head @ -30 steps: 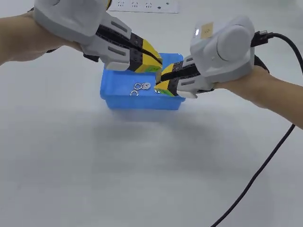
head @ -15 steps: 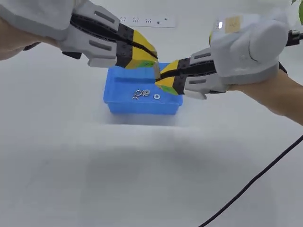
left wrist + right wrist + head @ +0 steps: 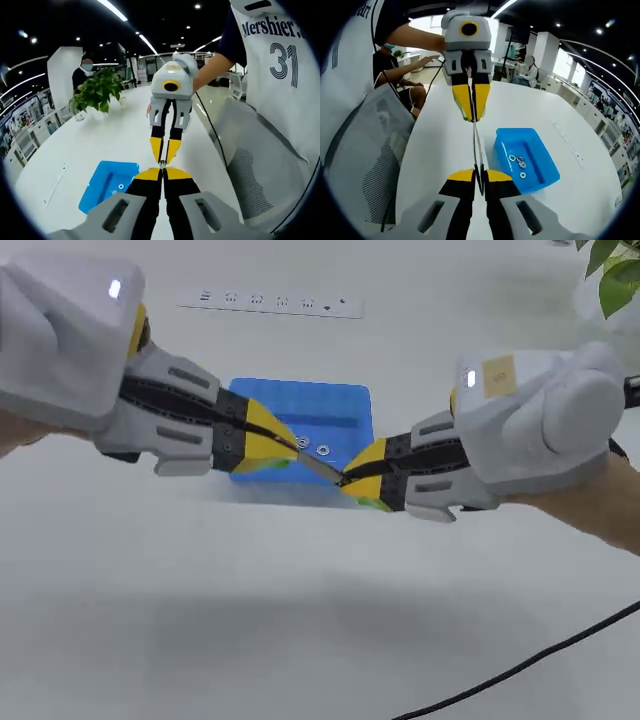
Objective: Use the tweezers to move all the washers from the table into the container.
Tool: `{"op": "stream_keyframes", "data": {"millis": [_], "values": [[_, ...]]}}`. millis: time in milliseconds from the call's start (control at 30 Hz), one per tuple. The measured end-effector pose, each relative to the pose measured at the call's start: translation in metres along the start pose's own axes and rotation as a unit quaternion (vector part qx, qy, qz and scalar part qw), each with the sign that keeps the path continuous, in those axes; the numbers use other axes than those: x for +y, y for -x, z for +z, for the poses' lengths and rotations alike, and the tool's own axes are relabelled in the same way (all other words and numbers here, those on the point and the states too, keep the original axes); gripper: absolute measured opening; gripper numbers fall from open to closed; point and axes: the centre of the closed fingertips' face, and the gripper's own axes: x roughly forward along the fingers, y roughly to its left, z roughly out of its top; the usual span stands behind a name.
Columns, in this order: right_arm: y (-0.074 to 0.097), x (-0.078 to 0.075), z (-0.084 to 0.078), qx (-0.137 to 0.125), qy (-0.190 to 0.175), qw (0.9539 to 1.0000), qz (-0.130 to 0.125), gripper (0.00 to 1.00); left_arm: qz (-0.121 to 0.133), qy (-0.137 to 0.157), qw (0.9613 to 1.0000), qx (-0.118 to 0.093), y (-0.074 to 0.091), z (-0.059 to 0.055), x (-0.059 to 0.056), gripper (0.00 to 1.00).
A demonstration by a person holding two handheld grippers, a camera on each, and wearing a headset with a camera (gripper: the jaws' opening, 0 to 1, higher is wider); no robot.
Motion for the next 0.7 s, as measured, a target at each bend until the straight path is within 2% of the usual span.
{"op": "stream_keyframes", "data": {"millis": [33, 100, 200, 400, 533, 667, 700], "values": [[-0.002, 0.004, -0.005, 0.007, -0.007, 0.9999, 0.007, 0.08, 0.0, 0.0, 1.0, 0.005, -0.003, -0.005, -0.002, 0.05], [-0.008, 0.012, -0.015, 0.023, -0.003, 0.9996, 0.018, 0.08, -0.005, 0.02, 0.9997, 0.009, -0.011, -0.019, -0.01, 0.05], [-0.017, 0.017, -0.029, 0.048, 0.001, 0.9985, 0.028, 0.08, -0.009, 0.034, 0.9991, 0.024, -0.021, -0.035, -0.014, 0.05], [-0.034, 0.018, -0.048, 0.08, -0.003, 0.996, 0.04, 0.08, -0.01, 0.053, 0.9962, 0.069, -0.034, -0.073, -0.012, 0.05], [-0.043, 0.019, -0.058, 0.102, 0.009, 0.9936, 0.048, 0.08, -0.013, 0.066, 0.9948, 0.077, -0.039, -0.085, -0.009, 0.05], [-0.049, 0.017, -0.062, 0.11, 0.008, 0.9927, 0.05, 0.08, -0.017, 0.068, 0.9932, 0.093, -0.042, -0.098, -0.008, 0.05], [-0.05, 0.016, -0.062, 0.109, 0.004, 0.9928, 0.049, 0.08, -0.016, 0.067, 0.9922, 0.104, -0.042, -0.104, -0.009, 0.05]]}}
